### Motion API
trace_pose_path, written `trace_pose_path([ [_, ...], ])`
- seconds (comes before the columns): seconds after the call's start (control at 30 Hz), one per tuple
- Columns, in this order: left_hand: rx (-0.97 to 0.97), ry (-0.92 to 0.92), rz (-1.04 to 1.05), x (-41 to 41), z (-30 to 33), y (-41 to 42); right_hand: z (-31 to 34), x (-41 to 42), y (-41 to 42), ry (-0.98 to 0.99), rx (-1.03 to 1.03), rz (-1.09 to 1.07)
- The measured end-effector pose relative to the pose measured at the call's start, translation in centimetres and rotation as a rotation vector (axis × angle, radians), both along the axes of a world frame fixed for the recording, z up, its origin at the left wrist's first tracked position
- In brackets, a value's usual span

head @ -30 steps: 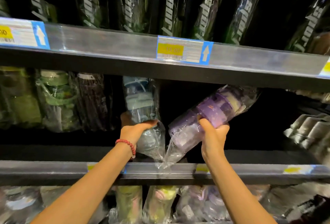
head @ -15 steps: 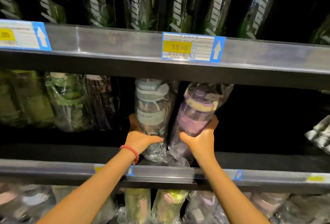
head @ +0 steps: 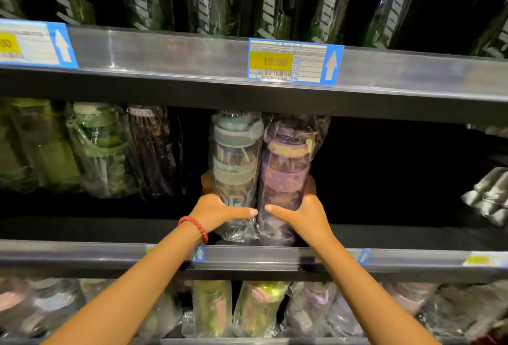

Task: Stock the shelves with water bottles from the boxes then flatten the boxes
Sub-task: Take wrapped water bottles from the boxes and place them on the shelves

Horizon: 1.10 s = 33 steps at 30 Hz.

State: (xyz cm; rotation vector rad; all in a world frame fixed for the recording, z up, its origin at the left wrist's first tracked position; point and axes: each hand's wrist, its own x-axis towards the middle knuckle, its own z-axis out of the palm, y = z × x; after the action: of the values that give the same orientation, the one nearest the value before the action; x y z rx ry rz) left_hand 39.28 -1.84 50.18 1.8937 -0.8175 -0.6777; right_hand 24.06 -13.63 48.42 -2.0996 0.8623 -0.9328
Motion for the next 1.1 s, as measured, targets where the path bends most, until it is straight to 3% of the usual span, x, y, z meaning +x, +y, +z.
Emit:
trace_pose_path([
  [0.1,-0.219,0.115,0.020,1.1,-0.2,0.2,0.2,-0.4,-0.4,0.006,0.068,0.044],
  [0.17,-0.277,0.032,0.040,1.5,-0.3,-0.1,0.3,-0.4,-0.4,0.013,0.084,0.042],
  [0.33,-0.244,-0.175,0.105,1.0,-0.7,-0.9,0.1,0.4,-0.4,0.093,0.025,-0.036],
  [0.5,-0.298,-0.160,0.199,1.9,-0.9,-2.1,0.0,1.8,-1.3,0.219,0.050,-0.108],
  [0.67,-0.309,-0.200,0.223,3.7,-0.6,-2.8,-0.2,4.3,-1.7,0.074,0.095,-0.074],
  [0.93,-0.379,-0.191,0.225,5.3,-1.3,-4.0,0.5,6.6,-2.1,0.129,0.136,-0.124],
  [1.1,-0.402,-0.192,0.236,5.5,-2.1,-4.4,0.0,7.9,-2.5,0.053,0.167,-0.126],
])
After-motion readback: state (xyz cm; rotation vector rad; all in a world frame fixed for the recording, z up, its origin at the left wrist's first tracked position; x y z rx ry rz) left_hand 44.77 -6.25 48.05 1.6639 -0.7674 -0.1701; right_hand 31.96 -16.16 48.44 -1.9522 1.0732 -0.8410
